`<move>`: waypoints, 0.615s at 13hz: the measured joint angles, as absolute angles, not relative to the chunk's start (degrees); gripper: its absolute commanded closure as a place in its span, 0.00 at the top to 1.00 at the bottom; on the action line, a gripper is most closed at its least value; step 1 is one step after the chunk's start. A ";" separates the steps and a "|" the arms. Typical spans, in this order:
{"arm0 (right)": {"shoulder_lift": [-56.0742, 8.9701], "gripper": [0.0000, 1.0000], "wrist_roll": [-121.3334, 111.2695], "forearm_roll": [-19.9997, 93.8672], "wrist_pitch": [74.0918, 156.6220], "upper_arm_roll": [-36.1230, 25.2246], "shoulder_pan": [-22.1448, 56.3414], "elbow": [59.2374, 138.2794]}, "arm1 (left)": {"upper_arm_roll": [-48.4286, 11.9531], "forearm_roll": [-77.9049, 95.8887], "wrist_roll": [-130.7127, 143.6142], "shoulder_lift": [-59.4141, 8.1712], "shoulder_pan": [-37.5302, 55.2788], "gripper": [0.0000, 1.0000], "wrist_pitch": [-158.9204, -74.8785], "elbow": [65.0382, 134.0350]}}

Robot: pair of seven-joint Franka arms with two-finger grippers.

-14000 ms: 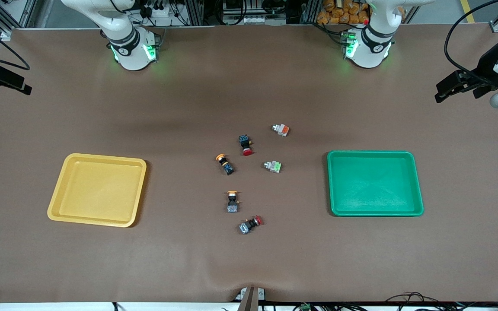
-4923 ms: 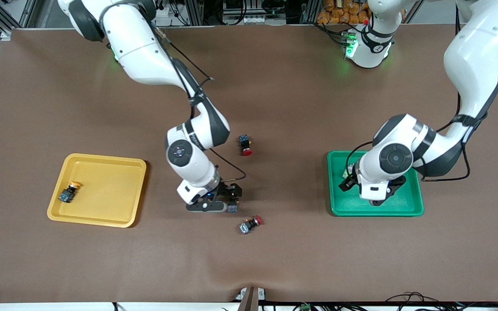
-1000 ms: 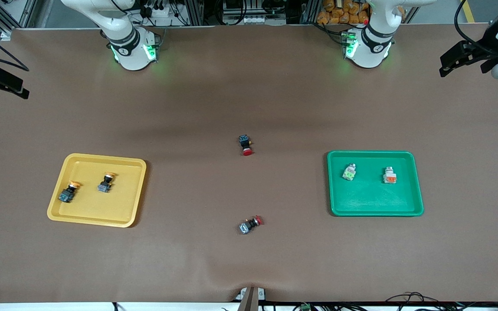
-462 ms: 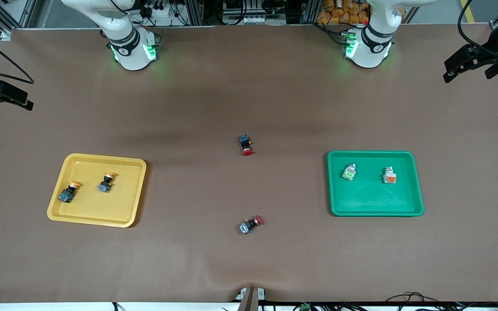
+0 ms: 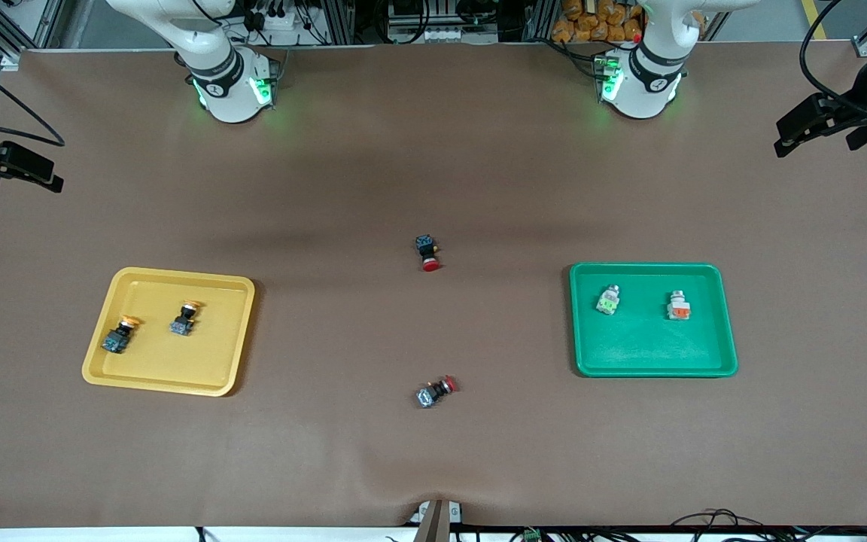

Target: Place green and yellow buttons in trays

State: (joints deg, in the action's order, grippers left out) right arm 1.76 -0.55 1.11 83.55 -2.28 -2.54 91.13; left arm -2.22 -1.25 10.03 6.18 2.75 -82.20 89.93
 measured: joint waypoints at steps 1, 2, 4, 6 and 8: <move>1.76 1.00 -0.55 1.11 83.55 -2.25 -2.54 91.15 | -2.22 -1.25 10.03 6.18 2.75 1.00 -82.20 89.88; 1.76 1.00 -0.55 1.11 83.53 -2.15 -2.54 91.20 | -2.22 -1.25 10.03 6.18 2.75 1.00 -82.20 89.86; 1.76 1.00 -0.55 1.11 83.52 -1.92 -2.54 91.25 | -2.21 -1.25 10.03 6.18 2.75 1.00 -82.20 89.86; 1.76 1.00 -0.55 1.11 83.50 -1.87 -2.54 91.28 | -2.20 -1.25 10.04 6.15 2.75 1.00 -82.11 89.86; 1.76 1.00 -0.55 1.11 83.46 -1.87 -2.54 91.31 | -2.20 -1.25 10.04 6.12 2.75 1.00 -82.00 89.86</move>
